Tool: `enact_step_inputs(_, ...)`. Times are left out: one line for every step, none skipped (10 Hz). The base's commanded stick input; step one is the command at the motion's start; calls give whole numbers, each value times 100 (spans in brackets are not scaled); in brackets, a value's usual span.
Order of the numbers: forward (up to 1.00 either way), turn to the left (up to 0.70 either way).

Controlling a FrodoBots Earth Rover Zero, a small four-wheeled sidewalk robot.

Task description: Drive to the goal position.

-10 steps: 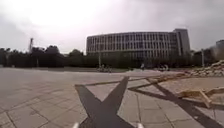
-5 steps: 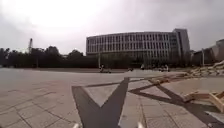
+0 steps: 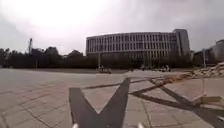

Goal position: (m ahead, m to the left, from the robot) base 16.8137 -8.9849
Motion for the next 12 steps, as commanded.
enact_step_inputs(50, 0)
enact_step_inputs(50, 0)
enact_step_inputs(50, 0)
enact_step_inputs(50, 0)
enact_step_inputs(50, 0)
enact_step_inputs(50, 0)
enact_step_inputs(50, 0)
enact_step_inputs(50, 0)
enact_step_inputs(50, 0)
enact_step_inputs(50, 0)
enact_step_inputs(50, 0)
enact_step_inputs(50, 0)
